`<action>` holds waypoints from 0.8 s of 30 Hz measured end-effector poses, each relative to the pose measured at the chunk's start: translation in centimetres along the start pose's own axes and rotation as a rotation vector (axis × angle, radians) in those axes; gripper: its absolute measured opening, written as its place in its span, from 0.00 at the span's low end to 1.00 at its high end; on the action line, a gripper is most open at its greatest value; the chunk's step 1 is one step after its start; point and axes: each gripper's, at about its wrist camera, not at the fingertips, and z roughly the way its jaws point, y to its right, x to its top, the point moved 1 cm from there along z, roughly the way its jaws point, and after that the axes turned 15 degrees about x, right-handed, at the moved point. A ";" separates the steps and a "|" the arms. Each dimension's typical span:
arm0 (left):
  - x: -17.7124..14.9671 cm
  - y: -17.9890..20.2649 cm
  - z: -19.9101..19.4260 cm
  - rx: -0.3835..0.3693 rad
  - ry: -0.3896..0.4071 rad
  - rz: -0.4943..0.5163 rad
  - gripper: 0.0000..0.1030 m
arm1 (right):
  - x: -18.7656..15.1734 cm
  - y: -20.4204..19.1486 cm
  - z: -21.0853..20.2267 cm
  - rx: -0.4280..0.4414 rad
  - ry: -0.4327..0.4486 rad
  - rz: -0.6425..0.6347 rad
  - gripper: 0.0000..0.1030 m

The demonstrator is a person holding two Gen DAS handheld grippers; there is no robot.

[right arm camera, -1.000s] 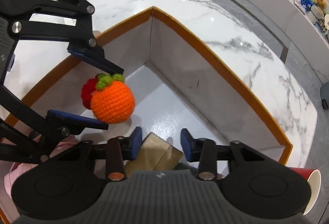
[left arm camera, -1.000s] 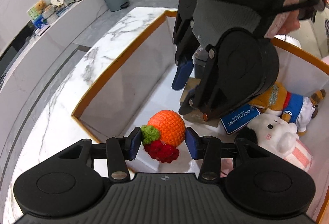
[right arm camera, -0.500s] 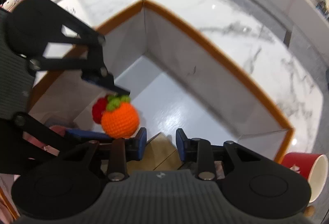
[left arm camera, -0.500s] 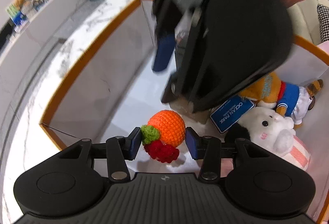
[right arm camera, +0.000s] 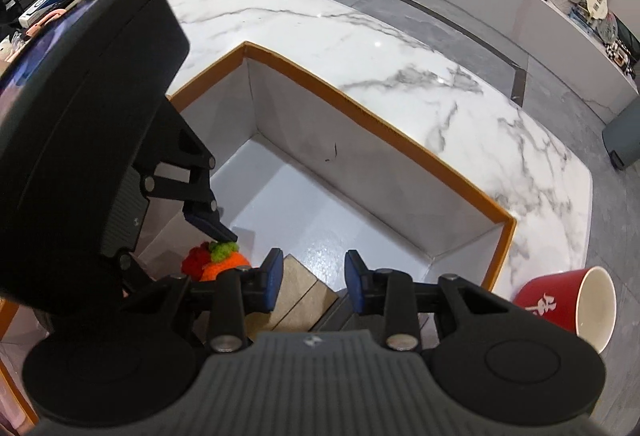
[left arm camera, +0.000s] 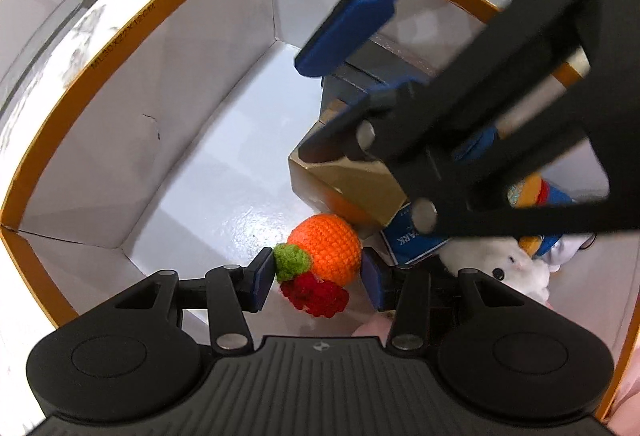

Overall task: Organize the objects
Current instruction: 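Lower both held items into the shoebox and open both tools, then move both tools back to the table toward the tape measure and glasses box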

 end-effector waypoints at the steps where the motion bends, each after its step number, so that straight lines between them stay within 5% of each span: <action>1: 0.0 0.0 0.1 -0.010 -0.012 0.001 0.52 | 0.0 0.0 0.1 0.003 -0.003 0.003 0.35; 9: -0.1 0.0 0.3 0.007 -0.020 0.015 0.72 | -0.6 -0.1 -0.1 -0.004 -0.004 0.018 0.39; 14: -1.0 -0.7 -1.0 0.015 0.021 -0.025 0.72 | -0.9 -0.6 -1.4 -0.021 0.015 0.031 0.40; 24: -8.6 -0.8 -12.4 0.106 0.319 -0.145 0.72 | -1.1 -4.1 -5.6 -0.012 0.143 0.049 0.42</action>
